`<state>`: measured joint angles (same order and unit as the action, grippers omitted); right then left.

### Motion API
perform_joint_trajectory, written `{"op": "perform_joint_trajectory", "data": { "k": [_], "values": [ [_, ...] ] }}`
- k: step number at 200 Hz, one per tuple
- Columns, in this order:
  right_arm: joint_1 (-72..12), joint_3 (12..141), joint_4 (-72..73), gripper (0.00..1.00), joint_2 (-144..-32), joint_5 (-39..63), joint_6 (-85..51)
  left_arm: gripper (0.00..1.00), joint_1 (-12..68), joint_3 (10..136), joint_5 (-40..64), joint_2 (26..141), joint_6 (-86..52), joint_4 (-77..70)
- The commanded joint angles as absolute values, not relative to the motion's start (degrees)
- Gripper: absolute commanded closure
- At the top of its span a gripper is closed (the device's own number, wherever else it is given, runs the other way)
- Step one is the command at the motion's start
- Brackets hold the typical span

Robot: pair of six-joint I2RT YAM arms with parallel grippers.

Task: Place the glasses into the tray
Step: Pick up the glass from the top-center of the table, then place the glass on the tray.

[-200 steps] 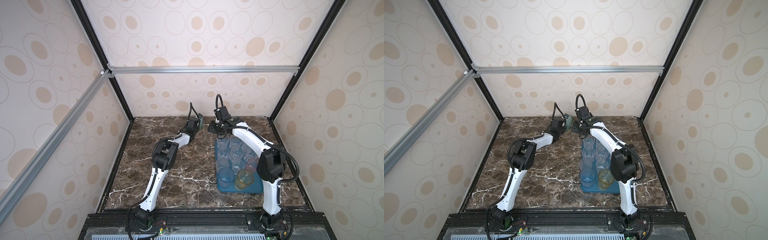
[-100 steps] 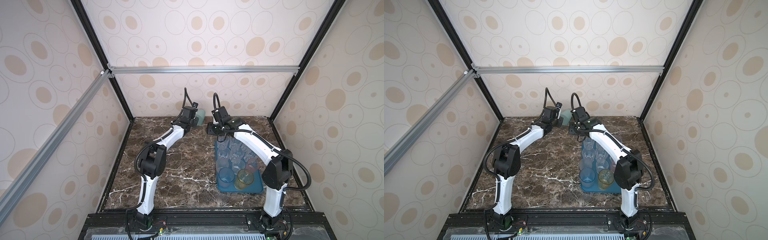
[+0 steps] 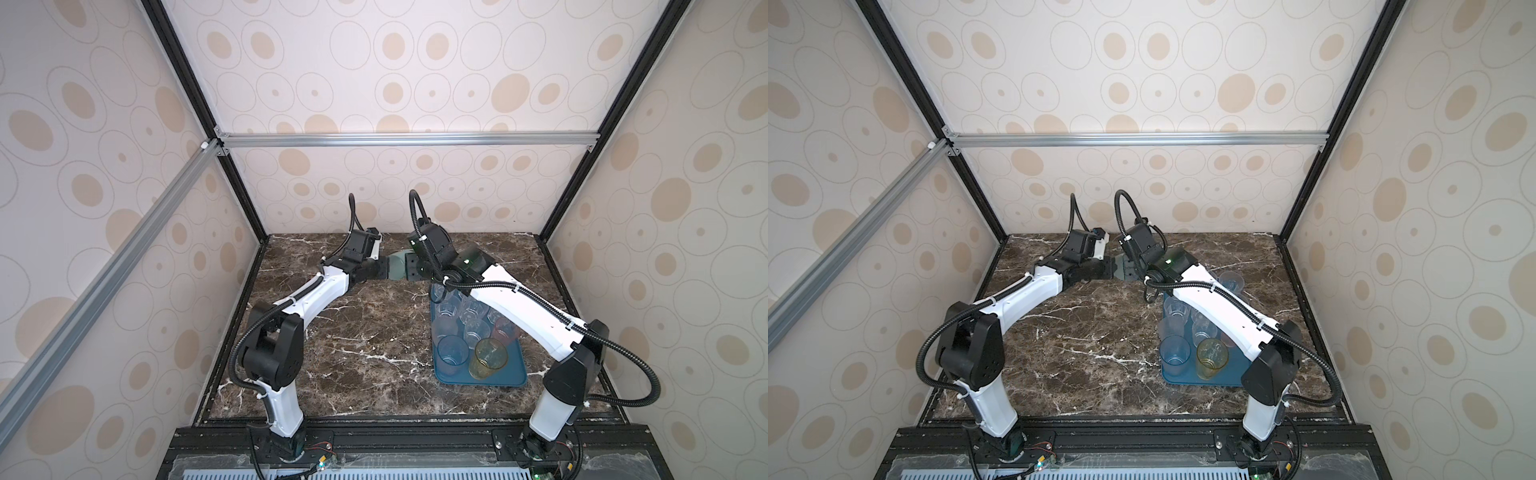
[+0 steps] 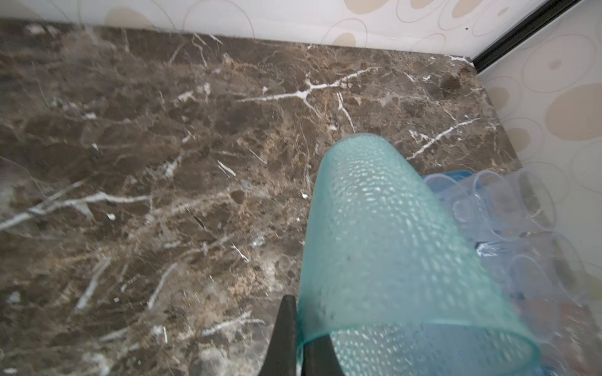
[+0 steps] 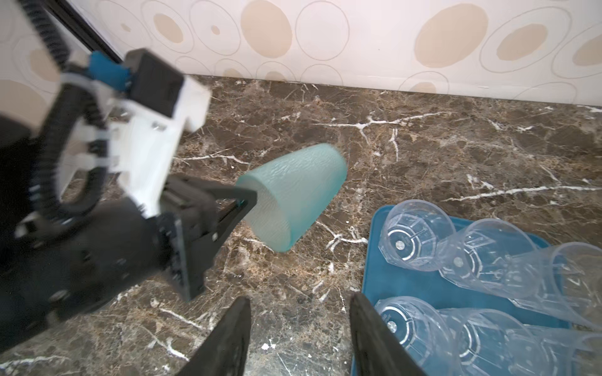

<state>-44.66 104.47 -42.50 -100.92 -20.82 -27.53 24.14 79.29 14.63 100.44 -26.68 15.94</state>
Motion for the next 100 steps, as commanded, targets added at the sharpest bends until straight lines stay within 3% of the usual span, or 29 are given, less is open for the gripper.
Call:
{"op": "perform_joint_trajectory", "data": {
  "k": [1, 49, 100],
  "values": [
    [-45.8, 105.4, -44.0, 0.48, -102.7, -22.0, -26.8, 1.0, 24.2, 77.4, 18.5, 95.4, -32.8, 12.7],
    [-46.5, 105.5, -43.9, 0.49, -105.1, -22.4, -26.8, 1.0, 24.7, 75.9, 19.7, 92.4, -34.5, 13.7],
    [-48.3, 109.8, -45.6, 0.52, -110.2, -30.8, -24.2, 1.0, 25.0, 74.6, 22.3, 89.8, -36.0, 13.9]
  ]
}}
